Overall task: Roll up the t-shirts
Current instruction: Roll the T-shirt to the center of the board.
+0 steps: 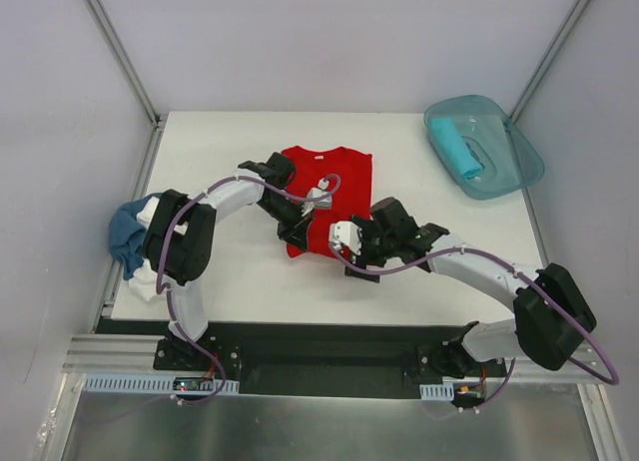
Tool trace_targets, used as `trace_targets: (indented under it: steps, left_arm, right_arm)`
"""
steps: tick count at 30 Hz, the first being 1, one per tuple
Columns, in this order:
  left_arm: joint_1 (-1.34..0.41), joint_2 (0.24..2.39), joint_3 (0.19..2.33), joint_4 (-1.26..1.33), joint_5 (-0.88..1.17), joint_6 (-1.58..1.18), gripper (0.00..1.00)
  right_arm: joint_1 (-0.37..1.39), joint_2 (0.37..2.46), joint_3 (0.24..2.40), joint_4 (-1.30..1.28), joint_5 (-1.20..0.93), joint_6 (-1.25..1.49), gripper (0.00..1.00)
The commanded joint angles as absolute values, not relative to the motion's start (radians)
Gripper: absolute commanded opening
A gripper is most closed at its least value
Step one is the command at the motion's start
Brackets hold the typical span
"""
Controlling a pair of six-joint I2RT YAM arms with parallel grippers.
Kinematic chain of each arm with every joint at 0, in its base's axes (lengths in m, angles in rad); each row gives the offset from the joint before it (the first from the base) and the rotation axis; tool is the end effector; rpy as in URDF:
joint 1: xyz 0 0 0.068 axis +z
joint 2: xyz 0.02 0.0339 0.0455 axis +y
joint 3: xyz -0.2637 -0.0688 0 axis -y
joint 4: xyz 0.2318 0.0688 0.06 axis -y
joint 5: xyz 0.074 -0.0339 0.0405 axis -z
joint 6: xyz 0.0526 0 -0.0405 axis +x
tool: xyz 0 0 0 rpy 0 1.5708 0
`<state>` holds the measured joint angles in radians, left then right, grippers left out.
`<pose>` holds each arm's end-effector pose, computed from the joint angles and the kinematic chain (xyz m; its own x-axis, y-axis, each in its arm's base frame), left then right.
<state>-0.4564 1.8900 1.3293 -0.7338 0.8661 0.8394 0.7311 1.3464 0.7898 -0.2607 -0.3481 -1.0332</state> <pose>0.3059 -0.1948 0.1875 -0.2255 0.6478 -0.7277 0.9580 0.0117 -0.2865 0.1922 0.1965 0.2090 0.4103 -0.7166 -0.5640 -0.8767 -0.1397 -0.4603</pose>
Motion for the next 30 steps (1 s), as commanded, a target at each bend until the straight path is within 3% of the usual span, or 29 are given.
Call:
trace_targets:
  steps: [1, 15, 18, 19, 22, 25, 30]
  left_arm:
    - [-0.449, 1.908, 1.376, -0.792, 0.95, 0.827, 0.0]
    - [-0.411, 1.948, 1.417, -0.831, 1.008, 0.813, 0.0]
    - [-0.41, 1.956, 1.422, -0.848, 1.009, 0.818, 0.0]
    - [-0.408, 1.957, 1.428, -0.857, 1.009, 0.825, 0.0]
    - [-0.402, 1.97, 1.442, -0.929, 1.003, 0.873, 0.01]
    - [-0.394, 1.991, 1.465, -1.021, 0.991, 0.931, 0.01]
    - [-0.384, 2.069, 1.535, -1.161, 0.985, 1.002, 0.03]
  right_arm:
    - [0.749, 1.376, 0.857, -0.167, -0.313, -1.049, 0.96]
    - [0.767, 1.535, 0.903, -0.15, -0.259, -1.085, 0.97]
    - [0.772, 1.589, 0.937, -0.152, -0.192, -1.068, 0.79]
    - [0.769, 1.595, 0.942, -0.156, -0.178, -1.065, 0.62]
    - [0.743, 1.589, 0.968, -0.271, -0.248, -1.066, 0.33]
    - [0.704, 1.58, 1.011, -0.433, -0.375, -1.089, 0.2]
    - [0.647, 1.63, 1.075, -0.664, -0.518, -1.19, 0.12]
